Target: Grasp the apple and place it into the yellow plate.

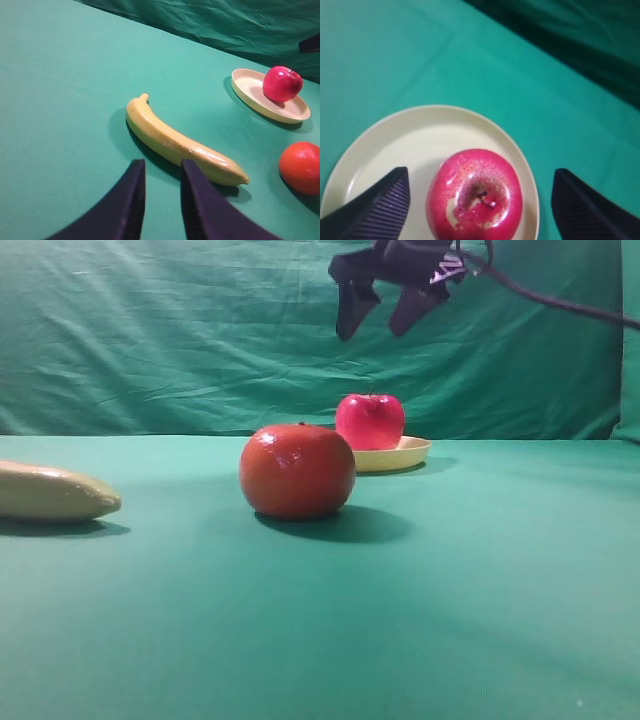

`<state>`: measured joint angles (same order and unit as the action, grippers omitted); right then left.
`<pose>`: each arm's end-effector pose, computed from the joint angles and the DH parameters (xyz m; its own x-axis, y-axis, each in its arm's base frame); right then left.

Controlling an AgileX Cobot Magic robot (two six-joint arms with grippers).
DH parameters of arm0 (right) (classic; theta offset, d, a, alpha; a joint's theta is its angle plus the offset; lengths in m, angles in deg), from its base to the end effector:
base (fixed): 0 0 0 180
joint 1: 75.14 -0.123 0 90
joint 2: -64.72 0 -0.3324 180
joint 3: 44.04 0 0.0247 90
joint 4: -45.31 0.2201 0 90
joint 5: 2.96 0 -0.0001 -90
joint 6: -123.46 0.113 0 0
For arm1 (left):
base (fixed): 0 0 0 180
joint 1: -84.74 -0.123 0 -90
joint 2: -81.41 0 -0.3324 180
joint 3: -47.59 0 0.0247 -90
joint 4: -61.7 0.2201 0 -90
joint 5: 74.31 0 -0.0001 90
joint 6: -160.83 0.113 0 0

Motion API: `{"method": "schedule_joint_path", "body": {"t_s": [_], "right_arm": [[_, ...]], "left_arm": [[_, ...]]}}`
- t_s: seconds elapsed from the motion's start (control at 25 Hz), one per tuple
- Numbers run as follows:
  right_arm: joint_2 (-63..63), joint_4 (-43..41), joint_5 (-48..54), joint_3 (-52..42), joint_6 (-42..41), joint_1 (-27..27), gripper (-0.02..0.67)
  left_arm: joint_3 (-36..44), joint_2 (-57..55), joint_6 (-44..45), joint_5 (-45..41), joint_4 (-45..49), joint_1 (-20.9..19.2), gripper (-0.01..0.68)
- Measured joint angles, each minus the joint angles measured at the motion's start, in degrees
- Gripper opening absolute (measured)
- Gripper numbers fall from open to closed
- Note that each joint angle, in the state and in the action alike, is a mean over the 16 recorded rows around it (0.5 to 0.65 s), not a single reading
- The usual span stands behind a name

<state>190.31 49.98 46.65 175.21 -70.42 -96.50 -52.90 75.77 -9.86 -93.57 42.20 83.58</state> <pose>0.4538 0.1850 0.3510 -0.5804 -0.4287 -0.6924 -0.5223 0.8483 -0.0874 -0.0041 -0.0126 0.1728 -0.2423 -0.1634 -0.9563 0.0490 0.9824 -0.1803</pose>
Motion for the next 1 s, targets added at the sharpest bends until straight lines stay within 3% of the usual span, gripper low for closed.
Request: {"method": "schedule_joint_path", "body": {"t_s": [0.16, 0.32, 0.68, 1.0], "right_arm": [[-3.4, -0.08, 6.15, 0.04, 1.83, 0.0, 0.07], [-6.87, 0.04, 11.74, -0.09, 3.9, 0.0, 0.01], [-18.12, 1.68, 18.82, -5.3, 7.67, 0.0, 0.0], [-32.94, 3.03, 15.6, -19.43, 9.0, 0.0, 0.0]], "left_arm": [[0.0, 0.0, 0.0, 0.0, 0.0, 0.0, 0.157], [0.0, 0.0, 0.0, 0.0, 0.0, 0.0, 0.157], [0.0, 0.0, 0.0, 0.0, 0.0, -0.03, 0.157], [0.0, 0.0, 0.0, 0.0, 0.0, -0.15, 0.157]]}}
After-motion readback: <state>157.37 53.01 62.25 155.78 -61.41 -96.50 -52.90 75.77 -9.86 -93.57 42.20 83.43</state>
